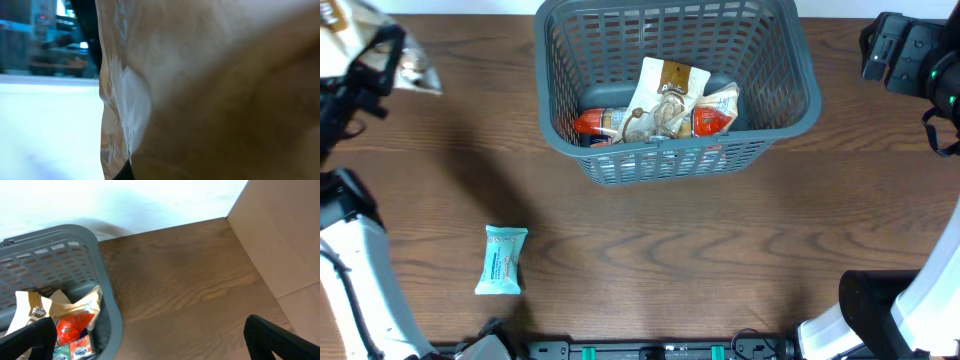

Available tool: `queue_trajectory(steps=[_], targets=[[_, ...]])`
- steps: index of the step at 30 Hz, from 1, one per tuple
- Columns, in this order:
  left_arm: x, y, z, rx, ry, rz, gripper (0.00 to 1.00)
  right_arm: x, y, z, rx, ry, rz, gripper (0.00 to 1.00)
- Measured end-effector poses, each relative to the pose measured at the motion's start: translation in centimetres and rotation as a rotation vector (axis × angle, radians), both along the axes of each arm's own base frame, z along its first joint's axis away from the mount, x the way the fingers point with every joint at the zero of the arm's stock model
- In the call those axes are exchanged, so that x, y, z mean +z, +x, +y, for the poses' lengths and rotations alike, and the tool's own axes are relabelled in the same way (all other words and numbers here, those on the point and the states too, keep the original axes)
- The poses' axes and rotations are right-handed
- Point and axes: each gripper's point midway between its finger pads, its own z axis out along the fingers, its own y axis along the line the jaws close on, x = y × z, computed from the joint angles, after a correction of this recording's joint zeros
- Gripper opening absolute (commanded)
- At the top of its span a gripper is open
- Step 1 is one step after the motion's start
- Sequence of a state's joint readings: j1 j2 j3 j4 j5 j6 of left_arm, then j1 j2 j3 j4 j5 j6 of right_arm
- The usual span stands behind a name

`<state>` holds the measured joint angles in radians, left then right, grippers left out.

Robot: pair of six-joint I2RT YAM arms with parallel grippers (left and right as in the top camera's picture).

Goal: Pack container
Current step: 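Lift the white pouch with the left gripper and drop it into the basket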

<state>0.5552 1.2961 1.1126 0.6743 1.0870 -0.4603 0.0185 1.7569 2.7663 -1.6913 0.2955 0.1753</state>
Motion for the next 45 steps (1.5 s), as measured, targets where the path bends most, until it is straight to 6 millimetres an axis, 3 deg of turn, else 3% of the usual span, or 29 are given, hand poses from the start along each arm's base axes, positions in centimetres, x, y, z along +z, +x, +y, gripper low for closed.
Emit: queue_trajectory(steps=[7,17,24,29,33,37,45], targets=[[1.3,1.3,-6.6,-0.128,-0.037,-0.06,0.06,0.0,0.0,0.0,0.0,0.0,0.001,0.99],[0.5,2.4,-17.8,-0.313,-0.098,-0.05,0.06,0.0,0.0,0.0,0.0,0.0,0.003,0.99],[-2.7,3.5,-23.9,-0.359,-0.047,-0.012,0.06,-0.1,0.0,0.0,0.0,0.0,0.003,0.99],[-6.8,4.7,-27.4,-0.315,0.072,0.101,0.06,-0.1,0.0,0.1,0.006,0.005,0.003,0.99],[-8.9,5.2,-28.8,-0.234,0.235,0.152,0.06,-0.1,0.0,0.2,0.009,0.007,0.003,0.99],[-9.9,5.6,-28.6,-0.128,0.404,0.167,0.06,-0.1,0.0,0.2,0.009,0.007,0.003,0.99],[-13.0,7.2,-23.6,0.165,0.761,0.217,0.06,-0.1,0.0,0.2,0.01,0.008,0.003,0.99]])
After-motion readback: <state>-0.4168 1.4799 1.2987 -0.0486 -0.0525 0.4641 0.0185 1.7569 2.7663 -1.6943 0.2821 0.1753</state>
